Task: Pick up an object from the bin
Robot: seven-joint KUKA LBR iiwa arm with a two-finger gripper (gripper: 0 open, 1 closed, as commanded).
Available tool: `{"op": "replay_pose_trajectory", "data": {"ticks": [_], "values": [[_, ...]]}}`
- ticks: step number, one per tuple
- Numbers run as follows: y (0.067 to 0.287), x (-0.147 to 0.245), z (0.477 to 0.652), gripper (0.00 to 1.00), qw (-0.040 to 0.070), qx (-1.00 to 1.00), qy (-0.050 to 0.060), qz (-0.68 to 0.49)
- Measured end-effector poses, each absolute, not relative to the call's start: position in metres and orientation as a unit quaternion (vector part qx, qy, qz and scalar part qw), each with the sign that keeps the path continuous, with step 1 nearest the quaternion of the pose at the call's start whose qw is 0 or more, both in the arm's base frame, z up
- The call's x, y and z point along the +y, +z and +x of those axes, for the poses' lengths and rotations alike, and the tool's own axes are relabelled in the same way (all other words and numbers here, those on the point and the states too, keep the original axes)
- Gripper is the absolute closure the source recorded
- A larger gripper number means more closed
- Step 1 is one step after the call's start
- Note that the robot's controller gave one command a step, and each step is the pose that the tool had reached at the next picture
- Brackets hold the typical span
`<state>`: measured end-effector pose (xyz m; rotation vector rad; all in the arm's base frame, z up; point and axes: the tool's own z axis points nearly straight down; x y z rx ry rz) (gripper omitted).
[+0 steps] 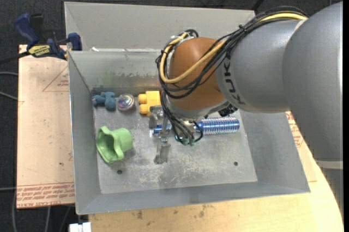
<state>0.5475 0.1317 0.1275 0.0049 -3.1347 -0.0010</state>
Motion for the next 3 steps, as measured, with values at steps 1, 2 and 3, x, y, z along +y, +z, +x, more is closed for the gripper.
{"op": "replay_pose_trajectory", "data": {"ticks": [1,2,3], "values": [[0.07,0.238,0.604,0.0,-0.001,-0.991,-0.002,0.135],[0.072,0.235,0.605,1.0,-0.001,-0.991,-0.001,0.132],[0.193,0.237,0.611,1.0,-0.006,-0.993,-0.002,0.116]]}}
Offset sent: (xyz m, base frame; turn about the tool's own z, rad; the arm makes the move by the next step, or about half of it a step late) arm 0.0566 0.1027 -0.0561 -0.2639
